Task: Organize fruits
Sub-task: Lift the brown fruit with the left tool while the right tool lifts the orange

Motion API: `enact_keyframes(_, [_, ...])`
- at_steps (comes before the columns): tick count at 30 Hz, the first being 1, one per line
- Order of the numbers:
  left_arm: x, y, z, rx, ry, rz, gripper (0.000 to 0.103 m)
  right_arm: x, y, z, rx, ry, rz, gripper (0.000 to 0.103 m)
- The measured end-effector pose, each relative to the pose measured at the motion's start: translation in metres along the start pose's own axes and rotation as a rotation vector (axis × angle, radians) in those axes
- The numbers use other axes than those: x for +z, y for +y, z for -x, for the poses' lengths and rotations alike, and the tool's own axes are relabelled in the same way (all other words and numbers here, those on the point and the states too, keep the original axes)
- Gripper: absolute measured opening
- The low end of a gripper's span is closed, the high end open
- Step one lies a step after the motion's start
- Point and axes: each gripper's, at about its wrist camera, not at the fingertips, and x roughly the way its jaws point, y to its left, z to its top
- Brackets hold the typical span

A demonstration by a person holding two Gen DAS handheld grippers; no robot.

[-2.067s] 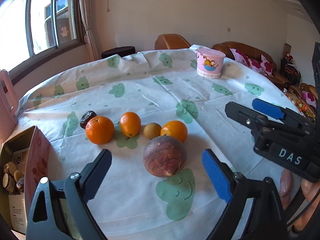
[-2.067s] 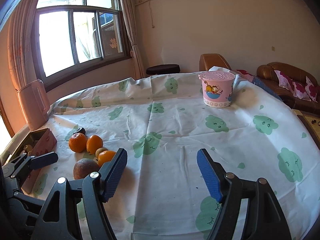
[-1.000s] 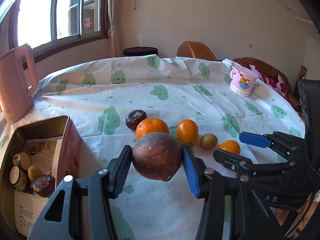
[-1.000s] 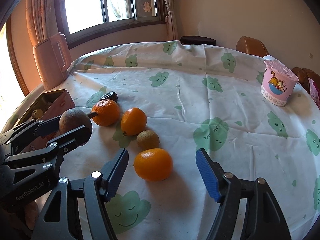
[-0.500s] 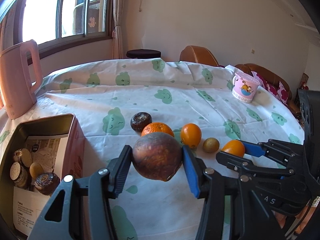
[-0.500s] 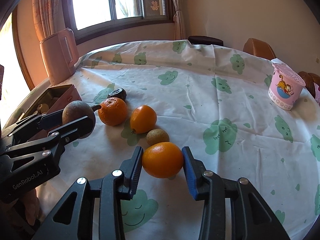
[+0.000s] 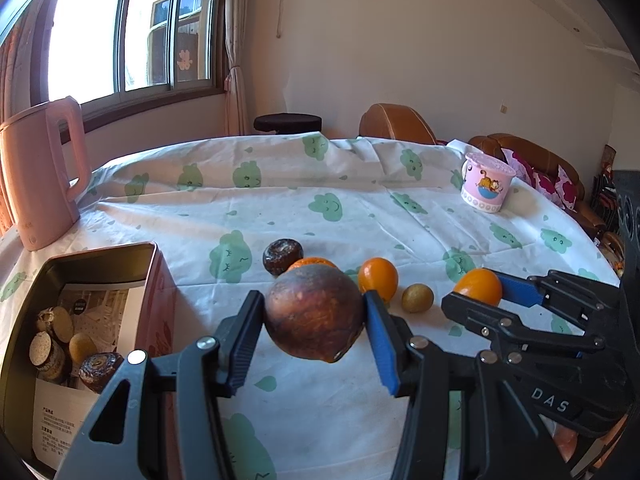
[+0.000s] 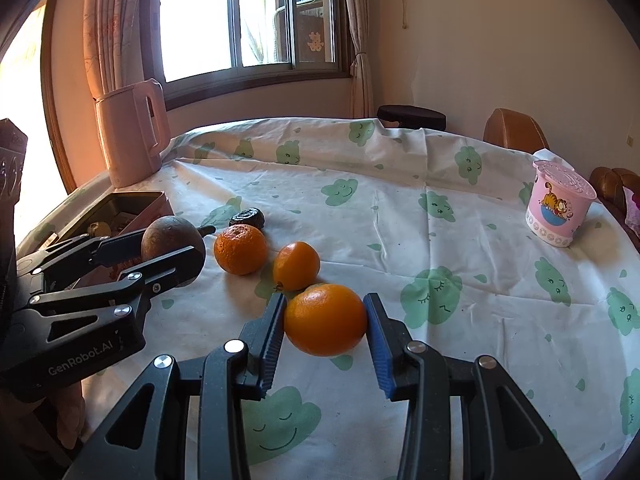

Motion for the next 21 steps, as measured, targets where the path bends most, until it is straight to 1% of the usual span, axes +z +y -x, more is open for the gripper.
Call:
enact_keyframes(7, [0.000,-0.001,0.006,0.004,-0.031,-0.008,0.052,-0.001,0.001,0.009,-0.001,-0.047,0.005,0.042])
enact_keyframes(21, [-0.001,-0.006,0.015,0.021,-0.085,-0.027,0.052,-0.003,0.001,0.021,-0.007,-0.111,0.004,0.042])
